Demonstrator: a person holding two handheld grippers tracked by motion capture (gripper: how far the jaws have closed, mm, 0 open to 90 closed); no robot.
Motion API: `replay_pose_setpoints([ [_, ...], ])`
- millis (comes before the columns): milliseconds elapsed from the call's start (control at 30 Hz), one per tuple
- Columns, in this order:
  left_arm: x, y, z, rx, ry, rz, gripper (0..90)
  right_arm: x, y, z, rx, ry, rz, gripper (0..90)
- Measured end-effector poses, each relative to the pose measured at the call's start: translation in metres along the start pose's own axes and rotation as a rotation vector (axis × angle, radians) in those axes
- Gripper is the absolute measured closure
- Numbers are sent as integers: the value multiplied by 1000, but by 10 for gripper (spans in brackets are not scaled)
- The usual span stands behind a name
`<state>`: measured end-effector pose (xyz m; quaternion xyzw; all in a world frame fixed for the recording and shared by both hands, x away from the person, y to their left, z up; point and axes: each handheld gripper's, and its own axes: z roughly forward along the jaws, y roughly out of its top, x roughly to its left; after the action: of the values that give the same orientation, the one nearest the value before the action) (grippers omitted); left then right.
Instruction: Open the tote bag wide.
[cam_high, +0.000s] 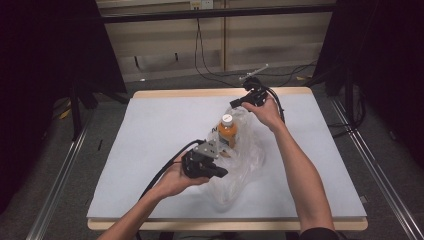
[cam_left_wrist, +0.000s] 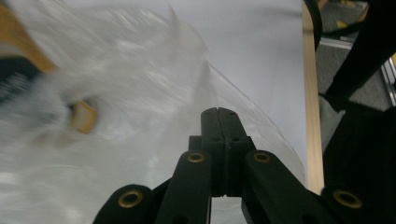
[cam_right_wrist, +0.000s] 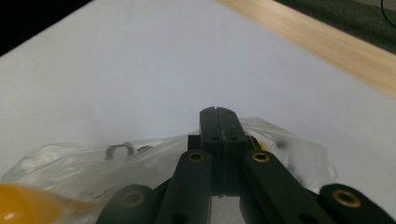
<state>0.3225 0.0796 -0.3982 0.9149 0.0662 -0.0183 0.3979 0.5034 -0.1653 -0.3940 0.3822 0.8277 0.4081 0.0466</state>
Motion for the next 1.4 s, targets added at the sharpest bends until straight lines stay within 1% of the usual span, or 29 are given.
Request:
replay_pose_setpoints([
  [67,9,5,-8,-33,13,-11,900,7,0,-9,-12,11,-25,900],
  [100,14,8,-11,-65,11,-24,900,10,-1,-13,-24,29,-36,900],
  [133,18,10,-13,-82,21,-33,900,13,-3,-16,-39,45,-40,900],
  [167,20,13,-13,-88,29,-44,900,17,-5,-19,-46,49,-51,900],
  [200,21,16,-12,-92,34,-37,900,21,-7,-23,-58,48,-60,900],
  [267,22,20,-8,-123,26,-42,900,26,-12,-32,-82,41,-68,900],
  [300,21,22,-6,-121,27,-32,900,28,-15,-40,-104,38,-72,900],
  [333,19,23,-3,-114,27,-41,900,29,-20,-48,-122,42,-78,900],
  [367,19,24,-1,-105,24,-25,900,31,-24,-55,-135,43,-77,900],
  [400,18,25,2,-100,32,-21,900,33,-29,-62,-142,44,-82,900],
  [467,20,25,7,-116,22,-27,900,37,-40,-72,-144,47,-83,900],
  [600,25,26,14,-115,30,-52,900,52,-60,-81,-144,79,-106,900],
  [633,26,26,15,-102,39,-41,900,56,-65,-81,-139,84,-117,900],
  [667,27,26,17,-107,42,-59,900,61,-68,-81,-128,91,-126,900],
  [700,29,26,17,-111,49,-54,900,65,-72,-81,-127,100,-132,900],
  [767,32,26,19,-122,52,-72,900,75,-77,-76,-95,123,-156,900],
  [833,33,24,24,-99,62,-76,900,84,-81,-67,-58,126,-178,900],
  [867,35,23,28,-63,77,-59,900,87,-82,-62,-43,130,-186,900],
  [933,38,16,35,-33,78,-67,900,90,-85,-51,-6,125,-198,900],
  [967,39,12,39,-27,91,-76,900,90,-87,-45,9,128,-198,900],
  [1033,42,2,44,-4,95,-94,900,87,-92,-35,43,128,-193,900],
  [1100,50,-9,48,49,100,-108,900,84,-98,-23,80,117,-192,900],
  [1133,53,-15,49,67,111,-126,900,82,-102,-17,103,116,-184,900],
  [1167,57,-21,49,91,140,-144,900,80,-105,-12,125,105,-178,900],
  [1200,61,-28,49,103,139,-162,900,77,-109,-8,135,95,-173,900],
  [1267,68,-41,47,117,149,-185,900,70,-115,-1,173,74,-155,900],
  [1333,75,-51,44,128,163,-198,900,64,-120,1,181,66,-146,900],
  [1367,78,-55,41,110,160,-225,900,62,-123,0,186,58,-140,900],
  [1400,81,-57,38,112,171,-226,900,60,-125,0,192,50,-134,900],
])
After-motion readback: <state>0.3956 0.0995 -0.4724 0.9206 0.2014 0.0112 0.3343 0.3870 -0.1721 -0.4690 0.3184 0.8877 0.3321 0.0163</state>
